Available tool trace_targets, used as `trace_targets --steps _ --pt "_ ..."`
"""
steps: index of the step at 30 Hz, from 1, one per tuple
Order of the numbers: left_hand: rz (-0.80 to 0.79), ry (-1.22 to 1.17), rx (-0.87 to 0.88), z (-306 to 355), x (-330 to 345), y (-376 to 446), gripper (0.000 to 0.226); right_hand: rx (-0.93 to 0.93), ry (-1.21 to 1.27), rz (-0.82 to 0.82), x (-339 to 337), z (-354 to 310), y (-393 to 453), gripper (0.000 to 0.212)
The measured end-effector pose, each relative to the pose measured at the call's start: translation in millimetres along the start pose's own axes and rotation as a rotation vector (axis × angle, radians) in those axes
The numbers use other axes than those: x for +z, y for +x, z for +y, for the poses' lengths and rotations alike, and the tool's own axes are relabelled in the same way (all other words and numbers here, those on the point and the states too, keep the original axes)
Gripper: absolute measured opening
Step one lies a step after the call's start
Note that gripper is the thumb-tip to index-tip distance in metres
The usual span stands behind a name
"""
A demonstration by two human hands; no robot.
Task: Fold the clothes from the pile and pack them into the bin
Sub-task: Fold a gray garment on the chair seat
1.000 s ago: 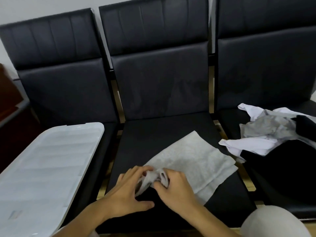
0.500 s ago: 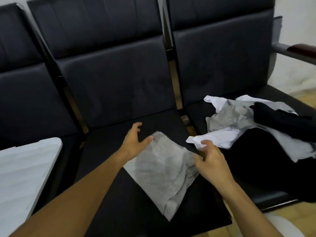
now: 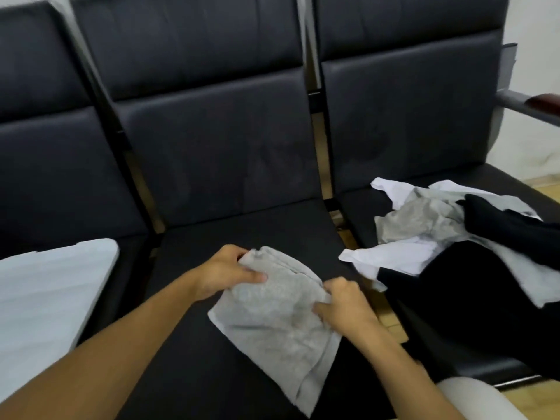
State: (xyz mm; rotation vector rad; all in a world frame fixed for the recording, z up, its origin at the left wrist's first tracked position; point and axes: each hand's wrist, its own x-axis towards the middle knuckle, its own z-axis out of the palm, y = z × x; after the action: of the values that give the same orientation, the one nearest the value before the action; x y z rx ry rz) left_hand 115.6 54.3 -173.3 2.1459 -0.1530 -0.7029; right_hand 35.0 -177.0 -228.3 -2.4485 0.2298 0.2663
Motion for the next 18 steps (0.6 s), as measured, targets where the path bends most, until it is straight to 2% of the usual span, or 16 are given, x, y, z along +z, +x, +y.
trace_targets --steps 1,2,3,5,7,9,12,14,18 --pt "0.037 0.056 0.045 -4.9 -12.4 -24.2 0.032 -0.096 0.004 -0.003 -5.0 -8.5 -5.6 0.025" --pt "0.098 0.11 0.092 -12.8 -24.2 -50.8 0.029 -0.219 -0.075 0.03 -8.1 -20.0 -13.1 0.029" --pt "0.168 0.139 0.139 -22.1 -33.5 -76.6 0.025 -0.353 -0.145 0.074 -13.0 -33.8 -23.3 0.026" --pt "0.33 0.139 0.209 -44.9 -50.6 -134.9 0.02 -0.579 -0.131 0.083 -18.1 -70.2 -45.4 0.025" --pt "0.496 0.139 0.247 -64.4 -59.1 -196.2 0.027 -0.754 -0.077 0.043 -15.0 -113.2 -67.7 0.025" --pt "0.633 0.152 0.263 -88.5 -66.6 -262.8 0.035 -0.92 -0.156 0.027 -2.8 -165.7 -95.5 0.021" --pt "0.822 0.185 0.287 -128.6 -77.9 -360.6 0.034 -1.014 -0.134 -0.098 23.1 -240.9 -139.4 0.014" --pt "0.957 0.203 0.249 -155.9 -76.9 -431.2 0.029 -1.045 -0.032 -0.287 54.4 -283.9 -171.1 0.018" --pt "1.074 0.105 0.131 -201.2 -55.9 -535.8 0.026 -1.131 -0.003 -0.523 128.0 -341.1 -220.4 0.023"
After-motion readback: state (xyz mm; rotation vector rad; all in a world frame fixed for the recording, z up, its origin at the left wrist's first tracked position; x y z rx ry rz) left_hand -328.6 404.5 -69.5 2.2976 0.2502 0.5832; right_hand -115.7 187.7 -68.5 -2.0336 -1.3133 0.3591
